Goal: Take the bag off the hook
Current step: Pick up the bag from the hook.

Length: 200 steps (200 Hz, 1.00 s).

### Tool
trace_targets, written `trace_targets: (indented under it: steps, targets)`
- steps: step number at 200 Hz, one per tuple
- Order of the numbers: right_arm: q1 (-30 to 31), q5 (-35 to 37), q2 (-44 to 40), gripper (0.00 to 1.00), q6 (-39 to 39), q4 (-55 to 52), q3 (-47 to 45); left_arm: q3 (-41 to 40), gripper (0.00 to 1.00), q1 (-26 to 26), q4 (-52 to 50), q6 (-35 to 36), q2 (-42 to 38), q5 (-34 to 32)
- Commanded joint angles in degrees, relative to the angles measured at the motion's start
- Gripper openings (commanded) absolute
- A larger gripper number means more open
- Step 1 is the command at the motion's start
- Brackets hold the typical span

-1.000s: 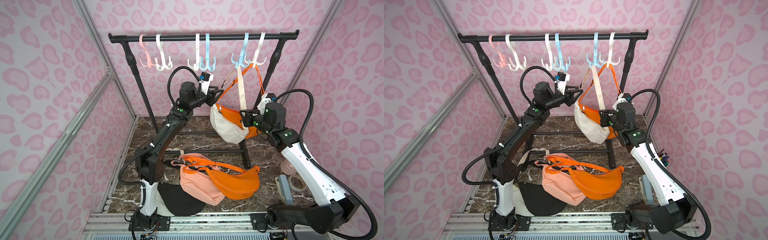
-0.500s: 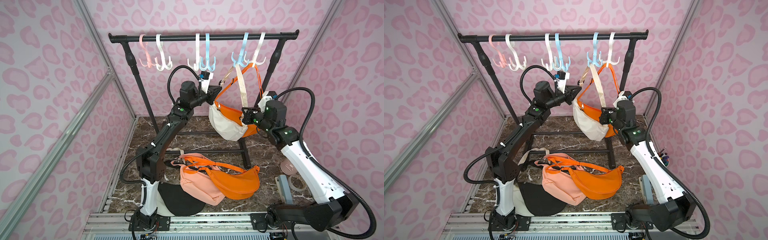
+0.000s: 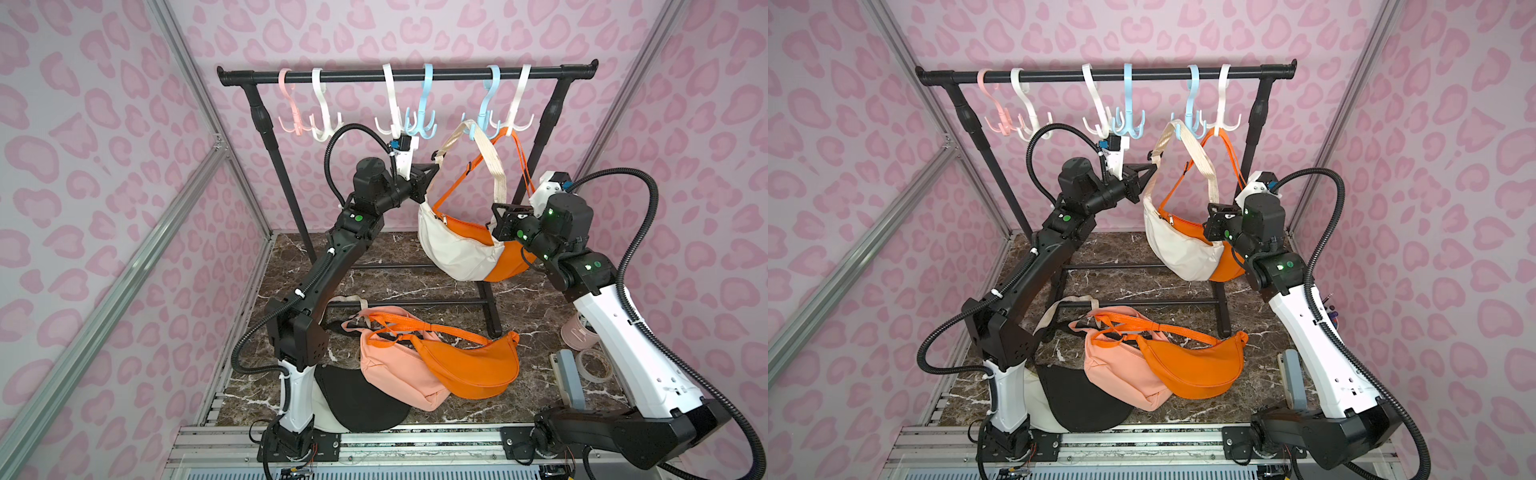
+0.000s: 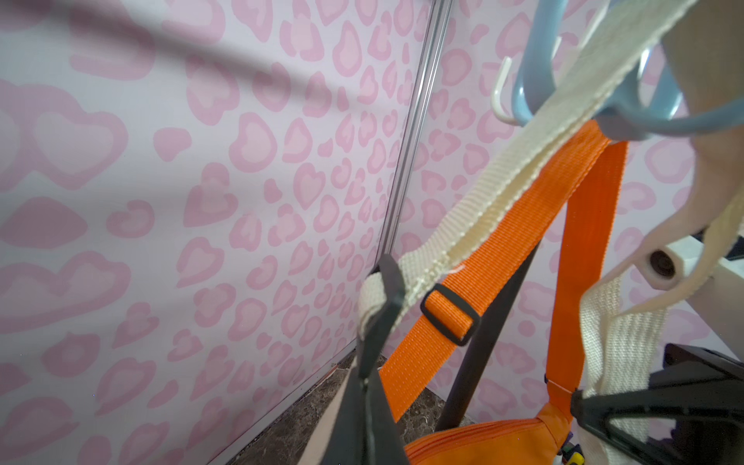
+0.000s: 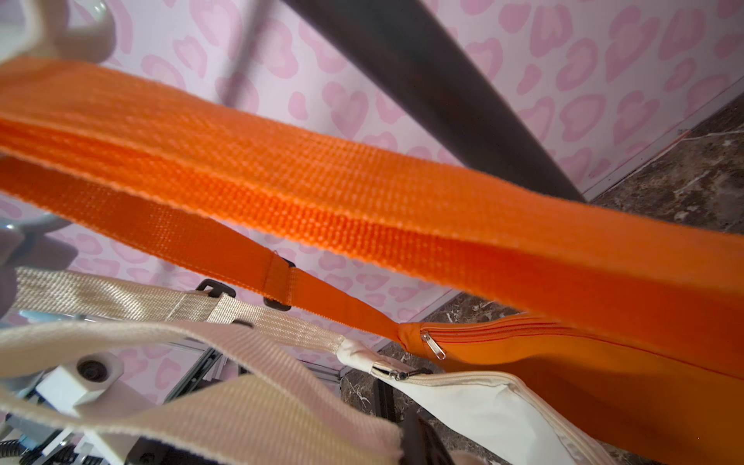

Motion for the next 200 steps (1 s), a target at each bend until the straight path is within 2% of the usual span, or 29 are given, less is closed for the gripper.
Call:
trace_targets:
  steps: [1,64,109,200]
  targets:
    - [0.0,0.0,-0.2,0.00,0.5,-0.5,1.5,0.6,0.03,-0.1,2.1,-1.8,-1.8,-0.5]
    - [0.2,-0.7,-1.5,0.00,2.6,-1.2,3.7,-0.8,0.03,-0.7,0.4,-5.8,-5.1,-1.0]
    - [0.7,-0.8,-3.0,0.00,3.2,-1.5,3.2,-6.8,0.03,-1.5,2.8,-10.2,-7.8,-1.8]
    - [1.5,0.7,-8.6,0.00,4.5,-3.2,-2.0,-20.7,0.03,-3.3,8.1,-11.1,-14.9,-3.5]
